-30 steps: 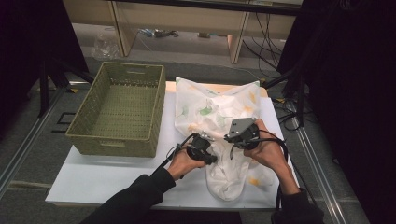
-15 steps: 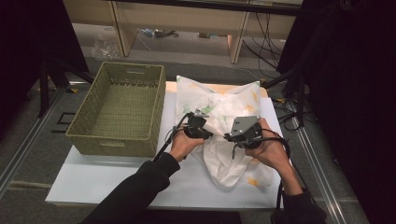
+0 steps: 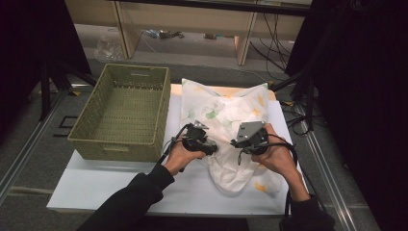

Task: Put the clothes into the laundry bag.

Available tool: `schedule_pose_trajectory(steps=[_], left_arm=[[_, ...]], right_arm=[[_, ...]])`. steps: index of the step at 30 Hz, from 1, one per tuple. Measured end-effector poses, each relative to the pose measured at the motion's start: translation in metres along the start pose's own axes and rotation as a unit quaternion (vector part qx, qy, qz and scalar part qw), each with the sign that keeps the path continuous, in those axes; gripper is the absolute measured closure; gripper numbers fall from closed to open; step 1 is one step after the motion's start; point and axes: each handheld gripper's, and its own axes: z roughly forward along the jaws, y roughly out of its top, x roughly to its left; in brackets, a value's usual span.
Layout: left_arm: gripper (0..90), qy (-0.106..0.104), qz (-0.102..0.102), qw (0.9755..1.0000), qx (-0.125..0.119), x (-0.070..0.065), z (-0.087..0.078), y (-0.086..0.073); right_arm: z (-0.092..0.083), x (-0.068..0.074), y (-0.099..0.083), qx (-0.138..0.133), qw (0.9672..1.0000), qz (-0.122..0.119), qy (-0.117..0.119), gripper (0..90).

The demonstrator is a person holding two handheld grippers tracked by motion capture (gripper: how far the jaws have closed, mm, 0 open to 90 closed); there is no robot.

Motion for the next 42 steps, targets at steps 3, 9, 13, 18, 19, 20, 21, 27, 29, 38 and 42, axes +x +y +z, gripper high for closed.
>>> schedule_pose_trajectory(steps=[3, 9, 13, 18, 19, 20, 21, 27, 29, 38, 42], left_arm=[[29.4, 0.012, -0.011, 0.9998, -0.008, 0.007, -0.005, -0.008], [27.3, 0.022, -0.034, 0.9991, -0.015, 0.018, 0.003, -0.011], [45.1, -0.006, -0.018, 0.9996, -0.021, 0.014, 0.012, -0.012], [79.2, -0.061, -0.024, 0.9966, -0.049, 0.009, 0.032, -0.003], [81.7, -0.069, -0.025, 0.996, -0.052, 0.007, 0.035, 0.0], [82.8, -0.072, -0.019, 0.9958, -0.053, 0.004, 0.038, 0.003], [83.3, -0.072, -0.02, 0.9954, -0.061, -0.001, 0.041, 0.007], [83.0, -0.035, -0.006, 0.9976, -0.06, 0.005, 0.05, 0.019], [80.7, -0.035, -0.025, 0.9976, -0.054, 0.014, 0.053, 0.017], [50.0, -0.017, 0.0, 0.9995, -0.026, 0.01, -0.007, 0.003], [43.9, 0.007, -0.001, 1.0, -0.002, 0.019, -0.018, -0.007]], right_arm=[[0.001, -0.001, 0.001, -0.001, 1.0, -0.003, -0.001, 89.8], [0.003, 0.0, 0.001, 0.0, 1.0, -0.004, 0.001, 89.7], [0.004, 0.0, 0.001, 0.0, 1.0, -0.004, 0.002, 89.6], [0.005, 0.0, 0.001, 0.004, 1.0, -0.007, 0.002, 89.7], [0.004, 0.0, 0.001, 0.003, 1.0, -0.008, 0.002, 89.7], [0.004, 0.0, 0.001, 0.002, 1.0, -0.004, 0.004, 89.8], [0.003, 0.0, 0.001, 0.001, 1.0, -0.005, 0.004, 89.8], [0.002, 0.001, -0.002, 0.01, 0.9999, 0.009, 0.005, 89.9], [0.004, 0.001, -0.002, 0.009, 0.9998, -0.005, 0.017, 89.9], [0.007, -0.001, -0.004, 0.008, 0.9999, -0.002, 0.014, 89.8], [0.008, -0.001, -0.002, 0.009, 0.9999, -0.005, 0.013, 89.8]])
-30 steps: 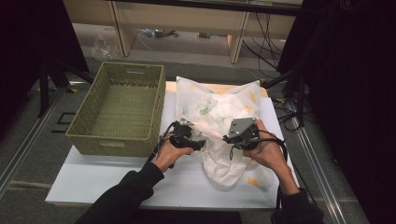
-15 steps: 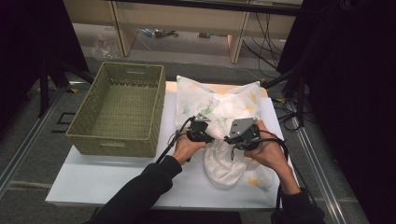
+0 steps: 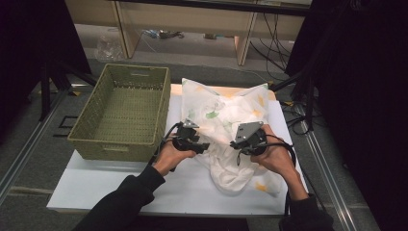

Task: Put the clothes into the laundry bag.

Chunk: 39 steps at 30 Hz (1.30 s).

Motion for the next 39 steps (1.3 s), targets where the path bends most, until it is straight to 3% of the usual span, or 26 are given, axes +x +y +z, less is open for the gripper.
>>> schedule_pose_trajectory(steps=[2, 6, 9, 11, 12, 14, 17, 19, 20, 22, 23, 25, 26, 29, 31, 33, 35, 37, 39], left_arm=[[42.9, 0.001, -0.006, 1.0, 0.006, 0.003, 0.005, -0.004], [43.9, 0.02, 0.002, 0.9998, 0.007, 0.003, 0.023, -0.004], [48.5, 0.007, -0.026, 0.9996, -0.003, 0.004, 0.041, 0.001], [68.0, -0.01, -0.008, 0.9999, -0.005, 0.001, 0.048, 0.005], [77.0, -0.005, 0.002, 0.9999, -0.01, -0.002, 0.052, 0.006], [84.3, -0.015, 0.004, 0.9998, -0.016, -0.005, 0.056, 0.009], [86.8, -0.022, -0.009, 0.9993, -0.029, -0.01, 0.06, 0.013], [86.8, -0.037, -0.005, 0.9988, -0.031, -0.012, 0.061, 0.016], [86.6, -0.031, 0.0, 0.999, -0.033, -0.013, 0.062, 0.016], [85.5, -0.029, -0.013, 0.9988, -0.038, -0.011, 0.066, 0.017], [83.6, -0.026, -0.016, 0.9991, -0.031, -0.009, 0.066, 0.016], [77.1, -0.02, -0.001, 0.9995, -0.024, -0.009, 0.062, 0.015], [73.4, -0.018, 0.006, 0.9996, -0.019, -0.009, 0.056, 0.015], [58.3, -0.021, 0.0, 0.9996, -0.02, -0.008, 0.033, 0.01], [53.3, -0.019, 0.005, 0.9996, -0.02, -0.008, 0.017, 0.006], [51.4, -0.007, 0.02, 0.9997, -0.01, -0.007, 0.005, 0.001], [52.4, 0.002, 0.021, 0.9998, -0.006, -0.007, -0.003, -0.005], [53.6, 0.005, 0.029, 0.9995, 0.008, -0.007, -0.007, -0.011], [57.3, 0.02, 0.035, 0.9991, 0.015, -0.005, -0.007, -0.015]], right_arm=[[0.0, 0.001, 0.001, 0.002, 1.0, 0.002, 0.004, 89.8], [0.0, 0.002, 0.001, 0.0, 1.0, 0.008, 0.003, 89.8], [0.001, 0.002, 0.001, -0.002, 1.0, 0.009, 0.002, 89.8], [0.001, 0.001, 0.0, -0.003, 1.0, 0.006, 0.003, 89.8], [0.001, 0.0, 0.0, 0.0, 1.0, -0.001, 0.0, 89.8], [0.0, 0.001, -0.001, 0.0, 1.0, 0.005, 0.004, 89.8], [0.0, 0.0, -0.001, 0.001, 1.0, 0.005, 0.003, 89.8], [0.001, 0.001, -0.001, 0.002, 1.0, 0.002, 0.002, 89.8], [0.002, 0.001, -0.001, 0.004, 1.0, -0.003, 0.0, 89.8], [0.001, 0.001, -0.001, 0.001, 1.0, 0.006, 0.003, 89.8], [0.001, 0.0, -0.001, 0.001, 1.0, 0.006, 0.003, 89.8], [0.001, 0.0, -0.001, 0.002, 1.0, 0.004, 0.002, 89.8], [0.001, 0.001, -0.002, 0.001, 1.0, 0.004, 0.002, 89.8], [0.001, 0.0, -0.002, 0.0, 1.0, 0.006, 0.003, 89.8], [0.001, 0.0, -0.002, -0.001, 1.0, 0.007, 0.003, 89.8], [0.001, 0.0, -0.002, 0.0, 1.0, 0.008, 0.004, 89.8], [0.001, -0.001, -0.001, 0.003, 1.0, 0.0, -0.001, 89.8], [0.001, 0.001, -0.001, 0.001, 1.0, 0.007, 0.004, 89.8], [0.001, 0.001, -0.001, 0.0, 1.0, 0.007, 0.003, 89.7]])
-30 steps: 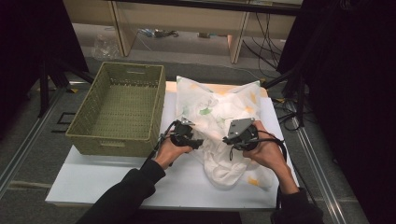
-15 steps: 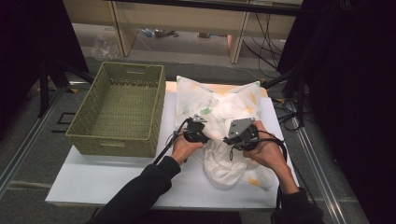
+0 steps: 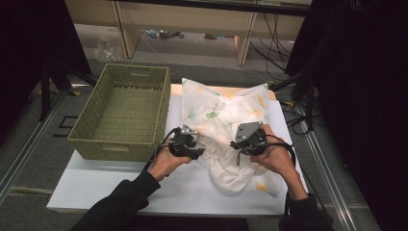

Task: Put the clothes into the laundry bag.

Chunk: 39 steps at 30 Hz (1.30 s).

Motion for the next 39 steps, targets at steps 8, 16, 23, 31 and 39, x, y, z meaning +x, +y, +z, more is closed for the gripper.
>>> schedule_pose_trajectory(steps=[8, 16, 23, 31, 39], left_arm=[[60.5, 0.03, -0.012, 0.9994, 0.014, 0.002, 0.02, -0.001], [55.3, 0.05, 0.005, 0.9986, 0.017, 0.008, 0.044, 0.0], [74.5, 0.044, 0.033, 0.9983, 0.02, 0.007, 0.037, -0.005], [88.9, 0.026, 0.044, 0.9987, 0.007, 0.007, 0.017, -0.011], [89.1, -0.021, 0.019, 0.9995, -0.016, -0.006, -0.016, -0.032]], right_arm=[[0.001, 0.0, 0.0, 0.002, 1.0, 0.0, 0.0, 89.7], [0.001, 0.0, 0.0, 0.002, 1.0, -0.003, -0.001, 89.7], [0.002, 0.0, 0.0, 0.002, 1.0, -0.001, 0.001, 89.6], [0.001, -0.001, -0.001, 0.004, 1.0, -0.006, -0.003, 89.7], [0.001, -0.003, -0.003, 0.006, 0.9999, -0.006, -0.01, 89.7]])
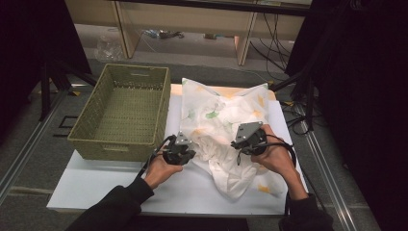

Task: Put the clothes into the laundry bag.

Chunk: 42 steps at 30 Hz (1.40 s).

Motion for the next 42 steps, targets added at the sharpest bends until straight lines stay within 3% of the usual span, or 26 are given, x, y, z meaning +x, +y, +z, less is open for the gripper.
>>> schedule_pose_trajectory(steps=[2, 6, 7, 12, 15, 19, 22, 23, 25, 26, 29, 31, 33, 34, 37, 39, 40, 41, 42], left_arm=[[89.1, -0.011, -0.012, 0.9999, 0.003, -0.002, -0.007, -0.009], [89.1, -0.032, -0.011, 0.9993, 0.017, -0.011, -0.015, -0.026], [89.1, -0.035, -0.008, 0.9991, 0.023, -0.014, -0.017, -0.03], [87.4, -0.065, 0.009, 0.997, 0.042, -0.025, -0.022, -0.031], [69.1, -0.051, 0.026, 0.9977, 0.036, -0.035, -0.025, -0.023], [48.1, -0.076, 0.016, 0.9968, 0.021, -0.05, -0.015, -0.009], [35.6, -0.088, 0.017, 0.9957, 0.026, -0.062, 0.003, 0.0], [33.2, -0.095, 0.011, 0.9952, 0.022, -0.067, 0.009, 0.002], [29.4, -0.11, 0.03, 0.993, 0.03, -0.074, 0.019, 0.005], [28.4, -0.108, 0.04, 0.9926, 0.037, -0.077, 0.023, 0.007], [24.0, -0.107, 0.039, 0.993, 0.031, -0.083, 0.038, 0.012], [26.1, -0.108, 0.051, 0.9923, 0.034, -0.087, 0.046, 0.015], [33.8, -0.095, 0.093, 0.9899, 0.048, -0.088, 0.054, 0.019], [41.5, -0.091, 0.11, 0.9886, 0.048, -0.087, 0.058, 0.021], [74.0, -0.106, 0.119, 0.9861, 0.045, -0.081, 0.066, 0.027], [84.5, -0.094, 0.138, 0.9851, 0.043, -0.079, 0.065, 0.032], [85.4, -0.078, 0.112, 0.9906, 0.012, -0.083, 0.066, 0.032], [85.8, -0.069, 0.147, 0.9861, 0.038, -0.075, 0.062, 0.037], [85.9, -0.06, 0.141, 0.9878, 0.031, -0.069, 0.06, 0.041]], right_arm=[[-0.001, 0.0, -0.001, 0.003, 1.0, 0.002, 0.001, 89.7], [0.002, 0.002, 0.0, 0.0, 1.0, 0.009, 0.0, 89.7], [0.001, 0.0, 0.0, 0.004, 1.0, -0.001, 0.001, 89.7], [0.001, 0.0, 0.0, 0.002, 1.0, 0.004, 0.001, 89.8], [0.0, 0.0, 0.0, 0.002, 1.0, 0.006, 0.001, 89.8], [0.0, -0.001, 0.0, 0.002, 1.0, 0.008, -0.001, 89.8], [0.0, 0.0, 0.001, 0.001, 1.0, 0.007, -0.001, 89.7], [-0.001, -0.001, 0.001, 0.0, 1.0, 0.007, -0.002, 89.8], [-0.002, -0.002, 0.0, -0.001, 0.9999, 0.011, -0.004, 89.8], [-0.003, -0.002, -0.001, -0.003, 0.9999, 0.01, -0.004, 89.8], [-0.004, -0.005, -0.004, -0.005, 0.9999, 0.013, -0.007, 89.7], [-0.005, -0.005, -0.005, -0.004, 0.9999, 0.014, -0.007, 89.7], [-0.005, -0.005, -0.004, -0.005, 0.9999, 0.014, -0.007, 89.7], [-0.004, -0.005, -0.004, -0.004, 0.9999, 0.013, -0.006, 89.7], [-0.004, -0.004, -0.004, -0.004, 0.9999, 0.011, -0.005, 89.7], [-0.003, -0.005, -0.005, -0.005, 0.9999, 0.011, -0.007, 89.8], [-0.004, -0.004, -0.005, -0.003, 0.9999, 0.015, -0.006, 89.7], [-0.004, -0.005, -0.005, -0.004, 0.9999, 0.014, -0.006, 89.7], [-0.005, -0.005, -0.005, -0.004, 0.9998, 0.019, -0.005, 89.7]])
